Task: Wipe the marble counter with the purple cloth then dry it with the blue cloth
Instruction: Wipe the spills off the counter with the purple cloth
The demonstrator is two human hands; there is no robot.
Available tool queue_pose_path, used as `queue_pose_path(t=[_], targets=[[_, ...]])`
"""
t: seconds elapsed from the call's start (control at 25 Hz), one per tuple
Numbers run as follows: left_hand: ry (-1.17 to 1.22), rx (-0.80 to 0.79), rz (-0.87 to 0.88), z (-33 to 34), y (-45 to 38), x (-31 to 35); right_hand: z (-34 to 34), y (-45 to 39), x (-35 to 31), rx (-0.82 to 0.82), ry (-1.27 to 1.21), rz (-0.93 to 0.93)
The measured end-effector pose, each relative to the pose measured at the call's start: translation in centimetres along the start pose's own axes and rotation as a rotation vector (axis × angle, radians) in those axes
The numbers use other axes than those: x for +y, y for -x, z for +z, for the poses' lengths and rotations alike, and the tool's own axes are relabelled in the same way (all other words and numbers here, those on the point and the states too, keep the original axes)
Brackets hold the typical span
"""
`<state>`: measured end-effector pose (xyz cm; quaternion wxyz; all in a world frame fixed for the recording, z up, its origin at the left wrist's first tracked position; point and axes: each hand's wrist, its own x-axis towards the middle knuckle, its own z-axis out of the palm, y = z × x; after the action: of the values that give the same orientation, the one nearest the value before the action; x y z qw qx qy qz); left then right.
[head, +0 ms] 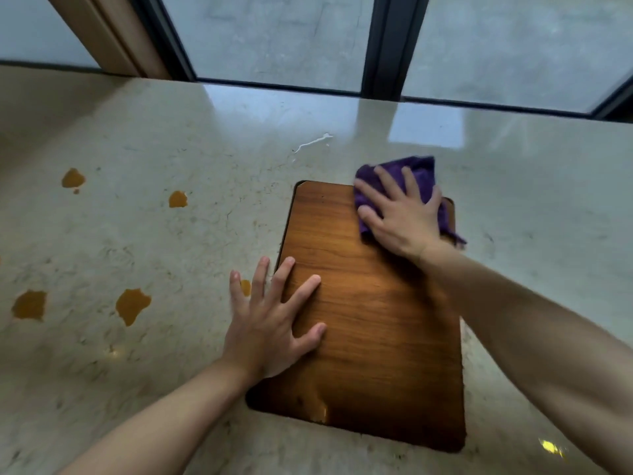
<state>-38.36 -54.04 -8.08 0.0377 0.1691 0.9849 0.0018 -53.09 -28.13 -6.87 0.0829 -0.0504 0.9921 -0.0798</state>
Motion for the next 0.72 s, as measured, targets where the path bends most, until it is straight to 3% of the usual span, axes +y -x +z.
queue_pose_path(t=[0.28,0.4,0.72], targets=[[0.005,0.081,-0.004,0.5,0.6,0.1,4.4,18.7,-5.7,0.074,0.059,0.087],[-0.016,0.087,-0.025,-0.4,2.4,0.0,6.3,26.7,-8.5,0.002,0.026,0.166],[0.124,-0.128,-0.047,-0.1,12.8,-4.9,9.3,42.9,-16.1,0.025,-0.036,0.322]])
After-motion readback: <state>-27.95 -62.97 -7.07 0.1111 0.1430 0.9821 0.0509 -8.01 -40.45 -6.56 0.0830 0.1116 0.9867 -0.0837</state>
